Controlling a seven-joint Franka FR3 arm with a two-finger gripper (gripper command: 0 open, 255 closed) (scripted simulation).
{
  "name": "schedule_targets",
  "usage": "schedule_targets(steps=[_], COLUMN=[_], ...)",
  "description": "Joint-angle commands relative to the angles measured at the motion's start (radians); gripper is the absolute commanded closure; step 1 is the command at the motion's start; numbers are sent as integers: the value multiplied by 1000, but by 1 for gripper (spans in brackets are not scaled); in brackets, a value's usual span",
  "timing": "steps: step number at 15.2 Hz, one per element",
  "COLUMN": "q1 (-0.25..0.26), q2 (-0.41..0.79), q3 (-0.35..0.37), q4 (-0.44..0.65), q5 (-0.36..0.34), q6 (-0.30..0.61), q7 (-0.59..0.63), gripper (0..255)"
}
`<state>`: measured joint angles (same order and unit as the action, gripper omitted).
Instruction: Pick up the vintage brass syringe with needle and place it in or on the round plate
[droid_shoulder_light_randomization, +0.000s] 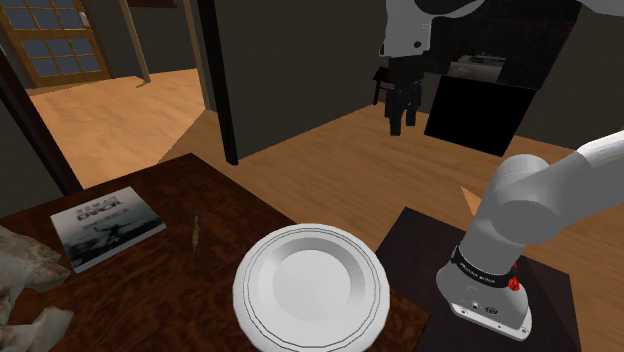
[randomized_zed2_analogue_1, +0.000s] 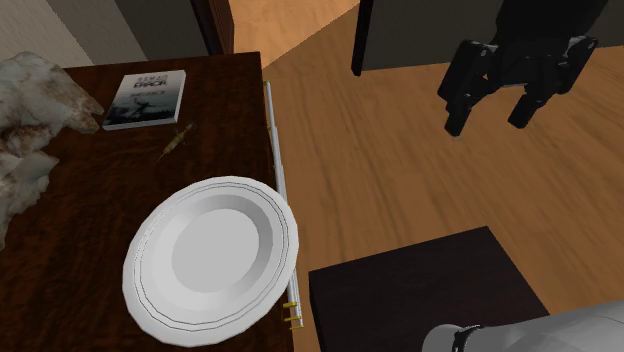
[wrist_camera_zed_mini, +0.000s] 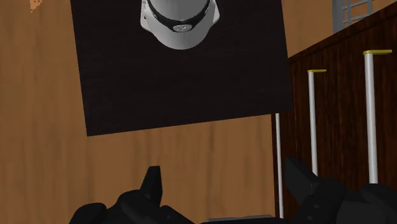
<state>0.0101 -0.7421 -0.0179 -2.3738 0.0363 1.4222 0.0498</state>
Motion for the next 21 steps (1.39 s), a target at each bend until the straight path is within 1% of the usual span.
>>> schedule_targets(steps=[1,7,12,17,21], q1=[0,36,61,77,84], q2=[0,73,169,294,412], q3=[0,123,222,317,389], q4=[0,2,39,108,186], q5=[0,112,181,220,223], q6=[0,101,194,286,355], q7=[0,164,295,426,534], gripper=[0,0,0,0,0])
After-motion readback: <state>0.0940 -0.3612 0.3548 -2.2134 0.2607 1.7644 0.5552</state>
